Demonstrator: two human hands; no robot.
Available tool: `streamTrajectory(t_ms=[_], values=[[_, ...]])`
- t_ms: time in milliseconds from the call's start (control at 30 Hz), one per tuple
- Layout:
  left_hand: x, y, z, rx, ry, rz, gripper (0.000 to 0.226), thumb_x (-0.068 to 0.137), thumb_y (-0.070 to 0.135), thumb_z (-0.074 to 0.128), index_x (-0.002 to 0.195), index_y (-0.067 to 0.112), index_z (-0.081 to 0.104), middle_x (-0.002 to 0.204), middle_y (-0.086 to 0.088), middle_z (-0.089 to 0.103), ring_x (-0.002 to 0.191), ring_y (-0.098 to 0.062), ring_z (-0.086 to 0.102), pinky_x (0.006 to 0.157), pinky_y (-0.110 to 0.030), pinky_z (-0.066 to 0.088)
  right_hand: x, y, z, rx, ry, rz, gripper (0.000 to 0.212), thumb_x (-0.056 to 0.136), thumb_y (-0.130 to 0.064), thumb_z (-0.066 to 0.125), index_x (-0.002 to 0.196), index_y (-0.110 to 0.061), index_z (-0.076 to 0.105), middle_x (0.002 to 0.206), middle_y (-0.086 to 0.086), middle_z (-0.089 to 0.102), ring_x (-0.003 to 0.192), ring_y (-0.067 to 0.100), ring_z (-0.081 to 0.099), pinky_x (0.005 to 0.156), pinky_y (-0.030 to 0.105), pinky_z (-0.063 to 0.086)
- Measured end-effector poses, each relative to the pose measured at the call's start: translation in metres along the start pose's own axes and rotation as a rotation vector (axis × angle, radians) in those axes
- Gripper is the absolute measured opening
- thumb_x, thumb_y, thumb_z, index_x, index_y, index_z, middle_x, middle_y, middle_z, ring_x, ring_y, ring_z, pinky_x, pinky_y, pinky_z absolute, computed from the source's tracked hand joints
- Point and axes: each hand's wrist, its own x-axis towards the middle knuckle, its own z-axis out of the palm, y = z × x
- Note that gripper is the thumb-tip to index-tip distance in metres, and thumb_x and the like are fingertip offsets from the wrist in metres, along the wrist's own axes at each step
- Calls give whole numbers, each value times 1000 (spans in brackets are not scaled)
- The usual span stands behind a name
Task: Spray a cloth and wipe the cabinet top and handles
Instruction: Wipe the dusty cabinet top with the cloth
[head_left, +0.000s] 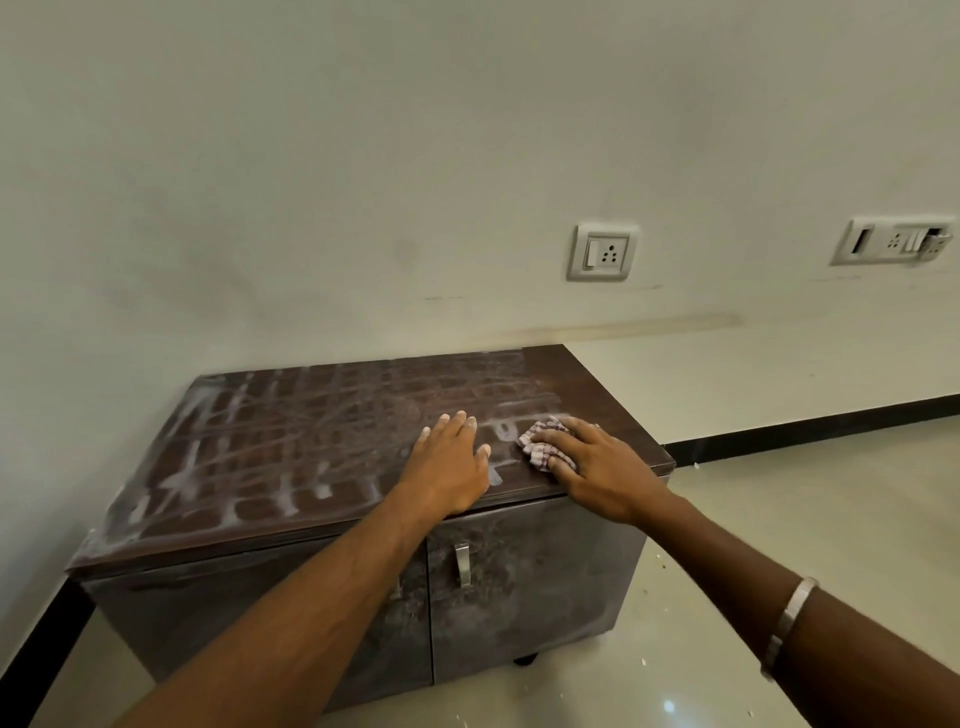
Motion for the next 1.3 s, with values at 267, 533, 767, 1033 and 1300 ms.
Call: streamTrajectory(t_ms=[267,533,767,1033,1300], values=[[3,-4,-3,-5,22,-17,57,103,34,27,153,11,15,163,-4,9,150,-21,4,122,-40,5,21,-18,3,-54,-45,-27,48,101,-49,27,147,-39,30,160,-2,19,147,18,17,119,37,13],[6,-9,-6,9,20,0,57,103,34,26,154,10,14,163,-4,8,150,-21,3,122,-40,4,34,4,-4,-14,-86,25,50,99,-53,28,147,-40,31,159,-6,21,147,14,17,120,38,12],[16,-7,-8,20,19,2,57,103,35,26,154,11,14,163,-4,8,150,-20,3,122,-39,4,33,-4,0,-7,-50,-72,48,100,-51,30,146,-40,34,158,-8,24,145,12,21,120,36,17],[27,-15,-6,6,17,-11,57,103,35,25,154,11,14,163,-4,8,150,-21,3,122,-39,3,56,11,-1,-1,-58,6,47,99,-51,31,145,-41,34,158,-8,24,146,13,20,119,37,17],[37,-25,-7,6,25,-18,57,103,35,26,154,10,15,163,-5,9,150,-22,4,122,-40,5,52,6,2,-15,-29,-74,47,100,-51,30,145,-41,35,158,-8,25,145,12,21,119,36,19]])
